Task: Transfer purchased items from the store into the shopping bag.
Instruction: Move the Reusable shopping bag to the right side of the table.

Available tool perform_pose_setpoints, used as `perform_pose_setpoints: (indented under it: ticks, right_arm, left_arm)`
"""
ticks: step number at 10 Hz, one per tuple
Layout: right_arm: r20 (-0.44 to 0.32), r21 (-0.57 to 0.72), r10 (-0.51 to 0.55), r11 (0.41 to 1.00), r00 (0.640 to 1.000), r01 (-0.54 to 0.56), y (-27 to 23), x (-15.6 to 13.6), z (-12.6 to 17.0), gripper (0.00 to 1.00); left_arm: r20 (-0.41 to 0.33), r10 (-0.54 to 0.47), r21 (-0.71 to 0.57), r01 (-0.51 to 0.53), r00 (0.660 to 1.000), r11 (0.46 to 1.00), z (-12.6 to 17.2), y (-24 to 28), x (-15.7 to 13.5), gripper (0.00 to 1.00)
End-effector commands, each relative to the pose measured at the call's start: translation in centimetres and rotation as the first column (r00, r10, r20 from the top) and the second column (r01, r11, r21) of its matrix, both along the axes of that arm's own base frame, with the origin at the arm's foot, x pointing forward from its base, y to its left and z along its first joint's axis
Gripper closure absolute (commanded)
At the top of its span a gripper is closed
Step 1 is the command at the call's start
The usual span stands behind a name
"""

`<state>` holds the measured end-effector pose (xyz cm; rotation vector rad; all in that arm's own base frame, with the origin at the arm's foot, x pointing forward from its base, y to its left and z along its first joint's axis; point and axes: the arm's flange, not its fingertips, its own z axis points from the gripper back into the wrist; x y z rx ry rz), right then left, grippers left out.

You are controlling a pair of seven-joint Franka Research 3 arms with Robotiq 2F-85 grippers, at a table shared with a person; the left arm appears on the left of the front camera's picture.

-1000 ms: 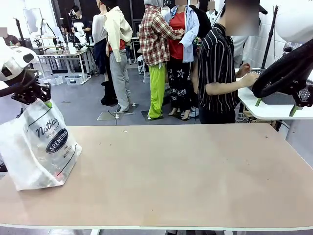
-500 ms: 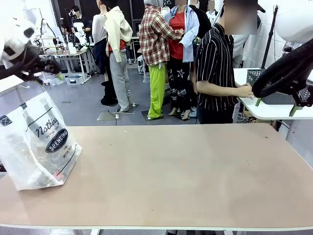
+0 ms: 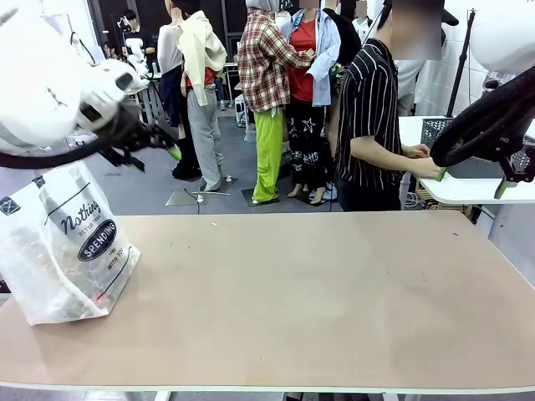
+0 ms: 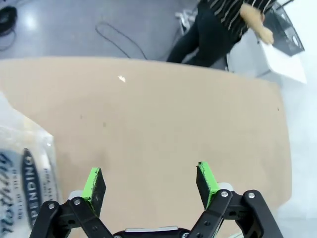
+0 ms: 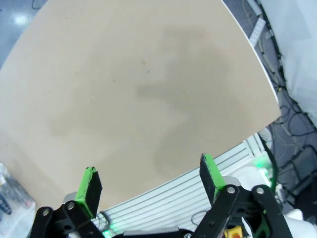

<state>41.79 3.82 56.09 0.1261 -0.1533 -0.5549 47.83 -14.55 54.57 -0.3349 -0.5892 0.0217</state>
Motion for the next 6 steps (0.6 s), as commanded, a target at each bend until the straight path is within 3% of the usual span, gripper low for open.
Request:
perform_pose_setpoints:
  ticks: [1, 3, 4, 6]
  right_arm:
    - [-0.007, -0.013, 0.004, 1.0, 1.0, -0.004, -0.1, 0.0, 0.0, 0.0]
    - [-0.007, -0.013, 0.004, 1.0, 1.0, -0.004, -0.1, 0.0, 0.0, 0.0]
    - [-0.007, -0.013, 0.004, 1.0, 1.0, -0.004, -0.1, 0.0, 0.0, 0.0]
    - [-0.007, -0.013, 0.004, 1.0, 1.0, -0.004, -0.1, 0.0, 0.0, 0.0]
  left_arm:
    - [-0.036, -0.099, -0.064, 0.097, 0.994, 0.993, -2.4, 0.1, 0.5, 0.05]
    - [-0.117, -0.117, -0.074, 0.109, 0.986, 0.991, -4.4, -2.2, 0.9, 0.05]
    - [-0.063, -0.076, -0.042, 0.073, 0.995, 0.996, -3.5, -1.9, 0.5, 0.05]
    - [-0.063, -0.076, -0.042, 0.073, 0.995, 0.996, -3.5, -1.9, 0.5, 0.05]
